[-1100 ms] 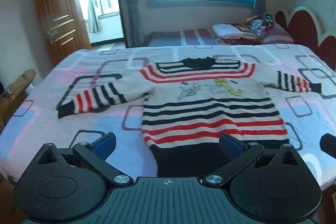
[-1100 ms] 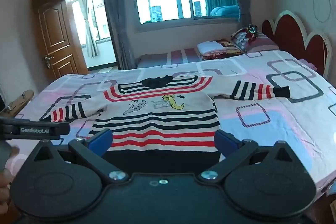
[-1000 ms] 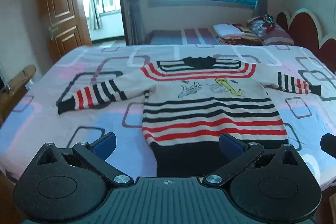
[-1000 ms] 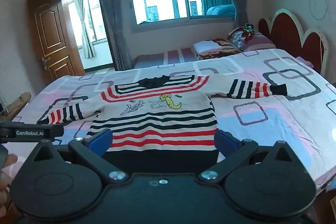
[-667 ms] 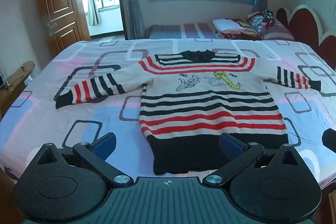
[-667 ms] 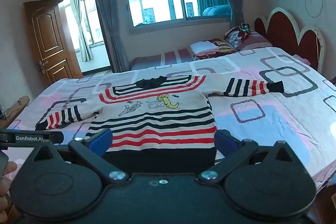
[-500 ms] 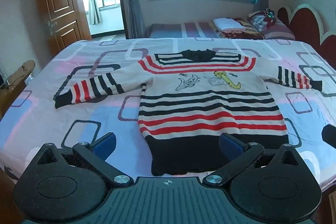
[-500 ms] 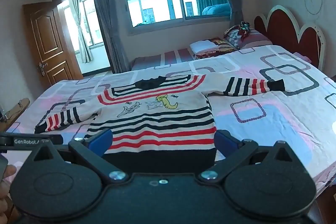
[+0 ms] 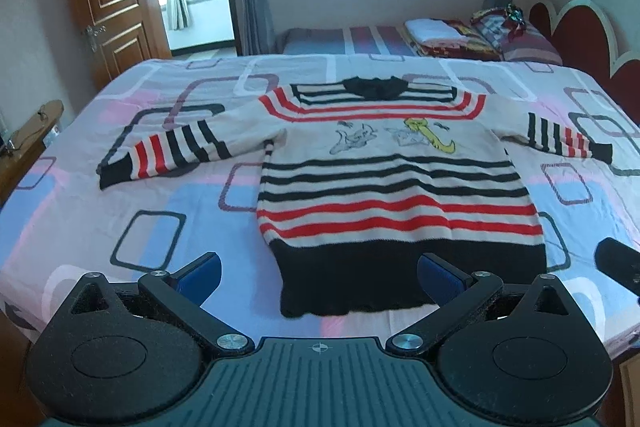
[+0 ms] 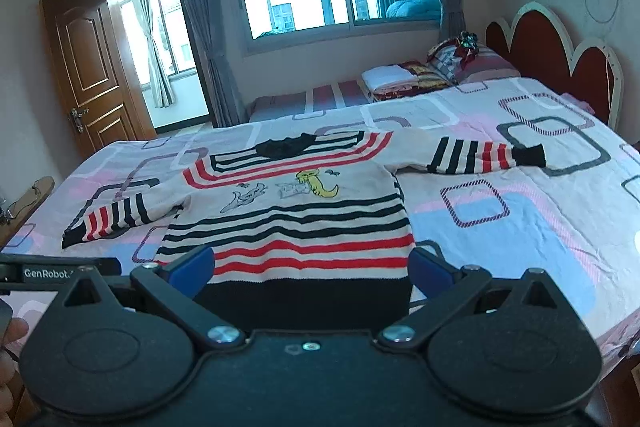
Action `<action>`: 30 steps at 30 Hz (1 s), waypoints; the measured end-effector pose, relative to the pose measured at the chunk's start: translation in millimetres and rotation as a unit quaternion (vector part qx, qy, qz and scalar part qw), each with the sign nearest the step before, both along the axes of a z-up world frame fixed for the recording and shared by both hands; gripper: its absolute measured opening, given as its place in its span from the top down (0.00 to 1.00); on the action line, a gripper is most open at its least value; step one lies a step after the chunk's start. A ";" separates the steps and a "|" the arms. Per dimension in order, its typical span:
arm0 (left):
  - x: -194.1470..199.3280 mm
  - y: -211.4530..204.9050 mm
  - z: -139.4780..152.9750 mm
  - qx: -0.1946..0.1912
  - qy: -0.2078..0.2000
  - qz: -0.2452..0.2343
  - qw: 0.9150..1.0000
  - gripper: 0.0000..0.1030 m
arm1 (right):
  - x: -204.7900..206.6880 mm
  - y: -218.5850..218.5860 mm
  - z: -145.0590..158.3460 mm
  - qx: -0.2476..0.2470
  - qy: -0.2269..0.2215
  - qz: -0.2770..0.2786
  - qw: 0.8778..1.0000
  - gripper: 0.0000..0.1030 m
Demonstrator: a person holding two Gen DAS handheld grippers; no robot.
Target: Fold small clothes
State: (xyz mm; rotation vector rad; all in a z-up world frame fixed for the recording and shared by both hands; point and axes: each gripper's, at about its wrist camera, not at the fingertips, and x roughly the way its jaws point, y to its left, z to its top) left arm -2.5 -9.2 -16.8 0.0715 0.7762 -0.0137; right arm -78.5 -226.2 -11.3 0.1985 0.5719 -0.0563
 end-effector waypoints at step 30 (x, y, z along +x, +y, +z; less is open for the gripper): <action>-1.1 -0.7 -0.7 0.003 0.002 -0.013 1.000 0.00 | 2.6 13.4 0.4 -0.007 0.008 0.003 1.000 0.01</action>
